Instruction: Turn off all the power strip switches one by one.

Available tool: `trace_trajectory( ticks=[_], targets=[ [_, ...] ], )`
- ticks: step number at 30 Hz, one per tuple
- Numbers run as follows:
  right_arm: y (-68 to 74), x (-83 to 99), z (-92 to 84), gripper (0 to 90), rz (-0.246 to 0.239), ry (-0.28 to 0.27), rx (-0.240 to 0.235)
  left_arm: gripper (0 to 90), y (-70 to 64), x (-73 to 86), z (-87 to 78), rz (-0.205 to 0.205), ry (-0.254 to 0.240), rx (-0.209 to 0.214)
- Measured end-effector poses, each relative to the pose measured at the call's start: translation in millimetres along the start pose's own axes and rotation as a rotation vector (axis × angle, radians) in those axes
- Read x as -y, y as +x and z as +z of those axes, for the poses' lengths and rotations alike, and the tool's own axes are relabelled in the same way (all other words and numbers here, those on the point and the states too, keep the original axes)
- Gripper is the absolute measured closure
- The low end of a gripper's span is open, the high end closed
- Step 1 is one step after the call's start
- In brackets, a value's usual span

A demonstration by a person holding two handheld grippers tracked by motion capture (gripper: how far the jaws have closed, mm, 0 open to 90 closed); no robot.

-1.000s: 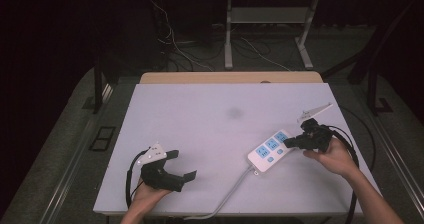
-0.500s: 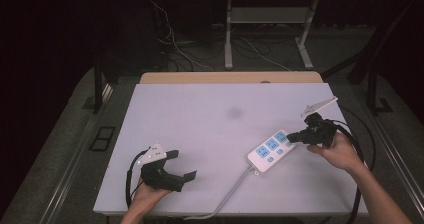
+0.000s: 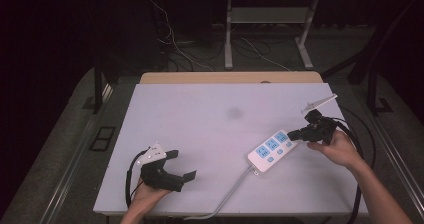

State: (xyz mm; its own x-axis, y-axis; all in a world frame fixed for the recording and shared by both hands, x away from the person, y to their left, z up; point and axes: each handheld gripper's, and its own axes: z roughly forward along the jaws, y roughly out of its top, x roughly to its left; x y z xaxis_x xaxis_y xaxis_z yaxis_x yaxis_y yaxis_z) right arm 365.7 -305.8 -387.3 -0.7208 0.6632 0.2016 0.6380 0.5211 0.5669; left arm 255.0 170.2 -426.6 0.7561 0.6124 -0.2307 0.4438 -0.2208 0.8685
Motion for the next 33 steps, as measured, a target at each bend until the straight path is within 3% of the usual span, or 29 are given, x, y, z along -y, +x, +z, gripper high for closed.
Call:
trace_trajectory(
  ticks=[3, 9, 18, 33],
  targets=[
    [-1.1, 0.4, 2.5, 83.5, 0.022, -0.011, 0.022, 0.0, 0.1, 0.1, -0.1, -0.002, -0.001, 0.000],
    [-3.3, 3.5, 5.2, 89.7, 0.072, -0.020, -0.014, 0.0, 0.1, 0.1, 0.0, 0.000, -0.001, 0.000],
    [-7.1, 13.1, 8.0, 90.0, 0.084, -0.020, -0.004, 0.0, -0.2, 0.0, 0.6, -0.001, -0.002, 0.000],
    [-11.2, 26.0, 18.2, 90.0, 0.123, -0.054, -0.034, 0.0, -0.5, 0.1, 1.3, -0.001, 0.005, 0.000]
  ],
)
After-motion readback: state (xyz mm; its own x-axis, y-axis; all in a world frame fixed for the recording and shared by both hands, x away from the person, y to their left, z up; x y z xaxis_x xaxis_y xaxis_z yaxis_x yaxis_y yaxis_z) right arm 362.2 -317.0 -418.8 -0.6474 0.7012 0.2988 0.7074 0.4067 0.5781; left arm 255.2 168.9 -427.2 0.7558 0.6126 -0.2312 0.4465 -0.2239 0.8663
